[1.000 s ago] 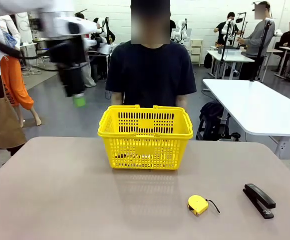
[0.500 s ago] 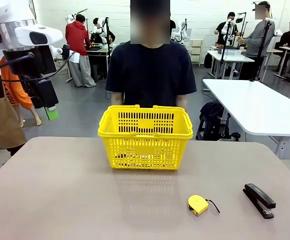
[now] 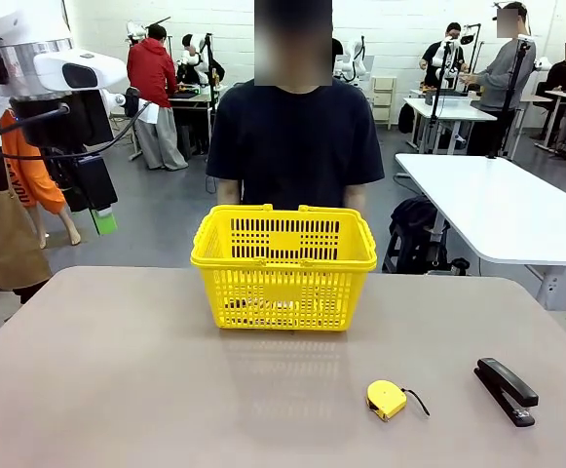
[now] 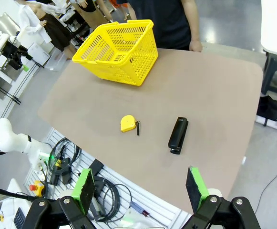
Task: Place the items the person wants into the basket.
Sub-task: Pick up the item the person points to and place it in the Market Basket.
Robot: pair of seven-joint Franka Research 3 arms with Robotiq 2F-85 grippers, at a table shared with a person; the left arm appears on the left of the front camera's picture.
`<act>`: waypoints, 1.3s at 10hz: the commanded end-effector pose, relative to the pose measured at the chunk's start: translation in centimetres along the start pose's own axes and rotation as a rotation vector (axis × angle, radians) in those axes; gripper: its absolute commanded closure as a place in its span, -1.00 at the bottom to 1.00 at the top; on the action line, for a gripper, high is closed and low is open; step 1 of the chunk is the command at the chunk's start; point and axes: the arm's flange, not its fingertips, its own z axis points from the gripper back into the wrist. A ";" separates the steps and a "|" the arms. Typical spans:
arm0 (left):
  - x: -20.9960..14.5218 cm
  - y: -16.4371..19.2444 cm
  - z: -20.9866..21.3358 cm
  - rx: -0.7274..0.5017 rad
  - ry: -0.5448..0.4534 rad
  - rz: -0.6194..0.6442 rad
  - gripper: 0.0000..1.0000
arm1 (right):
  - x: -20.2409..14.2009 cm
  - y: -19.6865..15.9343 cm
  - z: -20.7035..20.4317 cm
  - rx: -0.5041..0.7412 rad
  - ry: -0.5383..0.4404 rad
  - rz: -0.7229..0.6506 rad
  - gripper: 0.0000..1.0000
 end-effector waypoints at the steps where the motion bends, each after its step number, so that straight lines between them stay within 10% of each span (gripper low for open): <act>1: -0.4 0.2 0.2 -0.017 -0.004 -0.017 -1.00 | 0.0 0.0 -0.1 0.023 -0.009 0.015 -1.00; 4: 0.0 0.1 0.0 -0.002 -0.001 0.000 -1.00 | 0.0 0.0 -0.1 0.023 -0.009 0.015 -1.00; 6: -7.3 3.2 5.2 -0.296 -0.328 -0.203 -1.00 | 0.0 0.0 -0.1 0.023 -0.009 0.015 -1.00; 9: -16.6 11.1 8.0 -0.665 -0.529 -0.336 -1.00 | 0.0 0.0 -0.1 0.023 -0.009 0.015 -1.00; 13: -27.8 18.9 7.2 -0.422 -0.769 -0.107 -1.00 | 0.0 0.0 -0.1 0.023 -0.009 0.015 -1.00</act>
